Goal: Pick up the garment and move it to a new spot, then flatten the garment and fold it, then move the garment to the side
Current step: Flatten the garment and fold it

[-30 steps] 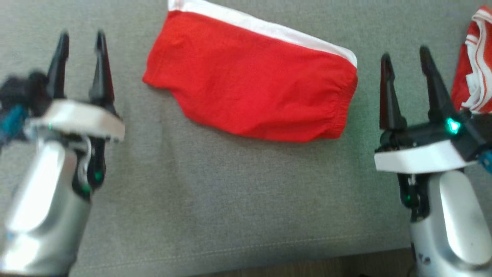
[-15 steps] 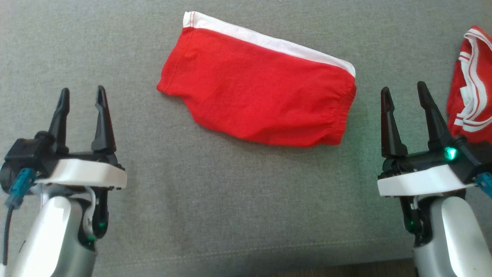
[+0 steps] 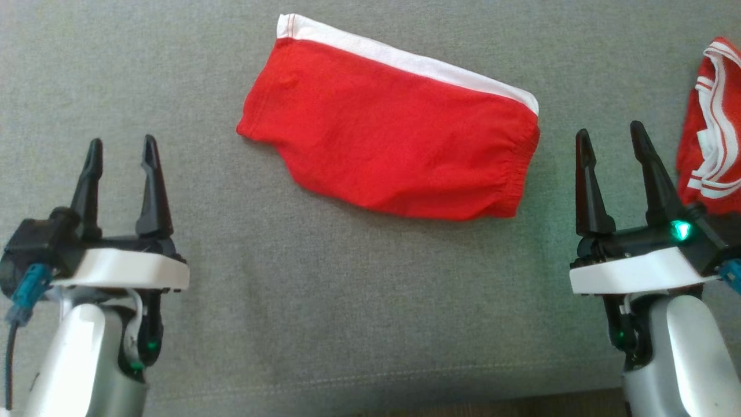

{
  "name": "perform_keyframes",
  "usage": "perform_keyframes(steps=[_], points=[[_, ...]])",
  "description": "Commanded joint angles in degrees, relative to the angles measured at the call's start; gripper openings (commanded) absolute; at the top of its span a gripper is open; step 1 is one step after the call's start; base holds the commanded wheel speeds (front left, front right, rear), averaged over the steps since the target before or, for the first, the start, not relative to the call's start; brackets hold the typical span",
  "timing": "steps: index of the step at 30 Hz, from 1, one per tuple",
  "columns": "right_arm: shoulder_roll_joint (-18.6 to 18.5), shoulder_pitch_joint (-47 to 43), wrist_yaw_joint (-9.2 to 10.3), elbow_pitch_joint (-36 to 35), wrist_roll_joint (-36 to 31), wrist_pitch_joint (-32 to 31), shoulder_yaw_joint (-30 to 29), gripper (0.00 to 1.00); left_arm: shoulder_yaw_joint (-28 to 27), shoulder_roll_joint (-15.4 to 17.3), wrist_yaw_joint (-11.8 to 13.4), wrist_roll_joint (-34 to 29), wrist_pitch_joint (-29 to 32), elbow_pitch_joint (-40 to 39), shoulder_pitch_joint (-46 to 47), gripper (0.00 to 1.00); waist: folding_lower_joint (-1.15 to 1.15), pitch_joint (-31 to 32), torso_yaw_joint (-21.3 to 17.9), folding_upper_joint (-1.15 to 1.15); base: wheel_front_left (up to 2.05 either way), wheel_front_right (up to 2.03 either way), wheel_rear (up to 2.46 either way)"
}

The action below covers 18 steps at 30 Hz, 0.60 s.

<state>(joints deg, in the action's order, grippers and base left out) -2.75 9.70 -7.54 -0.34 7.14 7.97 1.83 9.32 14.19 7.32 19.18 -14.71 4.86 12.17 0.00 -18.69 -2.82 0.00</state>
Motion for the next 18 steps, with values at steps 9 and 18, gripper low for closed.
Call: perform_keyframes(steps=[9,18], points=[[-0.1,2.2,0.05,-2.6,0.6,-0.2,1.8,1.0,1.4,1.0,-7.0,-0.4,3.0,4.7,9.7,1.0,0.0,-3.7,-0.1,0.0,0.0,0.0,0.0],[-0.1,3.7,0.05,-1.7,1.5,0.4,3.2,1.0,6.4,0.0,-12.4,1.9,12.5,16.5,21.4,1.0,0.0,-6.5,-2.1,0.0,0.0,0.0,0.0]])
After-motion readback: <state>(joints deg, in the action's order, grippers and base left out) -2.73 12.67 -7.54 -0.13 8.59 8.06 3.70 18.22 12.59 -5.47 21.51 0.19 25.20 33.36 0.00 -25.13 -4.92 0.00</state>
